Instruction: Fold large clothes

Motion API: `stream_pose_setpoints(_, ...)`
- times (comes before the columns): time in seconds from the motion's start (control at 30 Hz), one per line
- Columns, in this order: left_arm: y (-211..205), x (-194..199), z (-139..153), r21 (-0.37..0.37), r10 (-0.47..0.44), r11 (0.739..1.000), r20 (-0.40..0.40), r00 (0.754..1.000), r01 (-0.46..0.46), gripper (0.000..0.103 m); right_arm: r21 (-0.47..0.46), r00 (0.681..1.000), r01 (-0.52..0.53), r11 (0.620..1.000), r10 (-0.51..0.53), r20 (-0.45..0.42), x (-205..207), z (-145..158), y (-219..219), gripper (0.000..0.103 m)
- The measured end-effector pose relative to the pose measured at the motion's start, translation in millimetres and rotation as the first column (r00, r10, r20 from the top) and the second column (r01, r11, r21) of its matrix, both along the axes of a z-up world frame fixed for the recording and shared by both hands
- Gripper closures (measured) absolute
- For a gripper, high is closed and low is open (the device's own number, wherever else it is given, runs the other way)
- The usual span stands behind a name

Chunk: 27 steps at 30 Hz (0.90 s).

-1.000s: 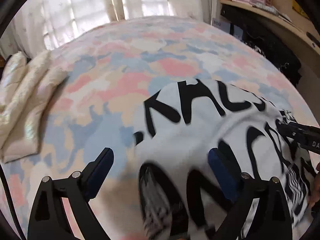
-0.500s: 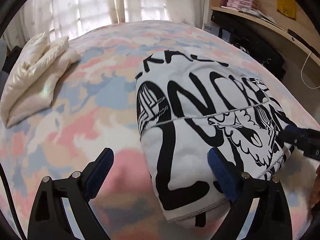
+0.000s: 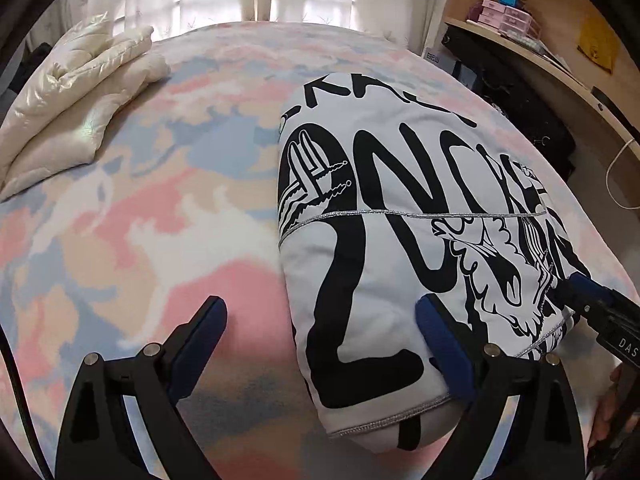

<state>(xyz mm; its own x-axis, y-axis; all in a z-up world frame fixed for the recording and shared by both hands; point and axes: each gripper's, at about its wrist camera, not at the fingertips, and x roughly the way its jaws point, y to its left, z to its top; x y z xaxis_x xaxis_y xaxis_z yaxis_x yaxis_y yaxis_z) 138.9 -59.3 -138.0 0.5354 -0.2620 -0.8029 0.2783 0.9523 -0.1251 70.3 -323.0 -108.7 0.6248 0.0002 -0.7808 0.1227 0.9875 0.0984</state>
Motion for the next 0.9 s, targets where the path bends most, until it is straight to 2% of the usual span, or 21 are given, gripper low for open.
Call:
stream_pose_setpoints(0.07, 0.2, 0.1, -0.1, 0.019, 0.025, 0.999, -0.004, 1.0, -0.025, 0.001, 0.011, 1.0, 0.005, 1.0, -0.005, 0.005, -0.9, -0.4, -1.1, 0.051)
stream_pose_setpoints(0.37, 1.5, -4.4, 6.4, 0.029, 0.069, 0.997, -0.04, 0.997, -0.068, 0.001, 0.092, 0.999, 0.028, 0.995, -0.03, 0.022, -4.1, 0.9, -8.5, 0.05)
stream_pose_setpoints(0.43, -1.1, -6.0, 9.2, 0.048, 0.063, 0.997, -0.034, 0.997, -0.061, 0.001, 0.1, 1.0, 0.023, 0.995, -0.025, 0.018, -3.0, 2.0, -8.4, 0.048)
stream_pose_setpoints(0.57, -3.1, -9.8, 16.5, 0.07, 0.033, 0.997, -0.025, 0.999, -0.032, 0.001, 0.092, 1.0, -0.003, 0.996, 0.003, -0.001, 0.9, 6.4, -1.6, 0.034)
stream_pose_setpoints(0.67, -7.7, -15.9, 24.4, 0.097, 0.004, 0.995, -0.005, 1.0, -0.003, 0.001, 0.097, 1.0, -0.009, 0.995, 0.012, -0.027, 2.5, 14.5, 3.1, 0.029)
stream_pose_setpoints(0.77, -14.3, -23.1, 35.0, 0.119, -0.035, 0.992, 0.012, 0.999, 0.033, 0.001, 0.164, 0.998, -0.012, 0.986, 0.021, -0.057, 1.8, 24.2, -0.9, 0.026)
stream_pose_setpoints(0.9, -17.5, -27.8, 47.3, 0.084, -0.065, 0.994, 0.009, 0.998, 0.063, 0.001, 0.222, 0.996, 0.003, 0.975, 0.018, -0.093, -0.9, 36.6, -12.4, 0.025)
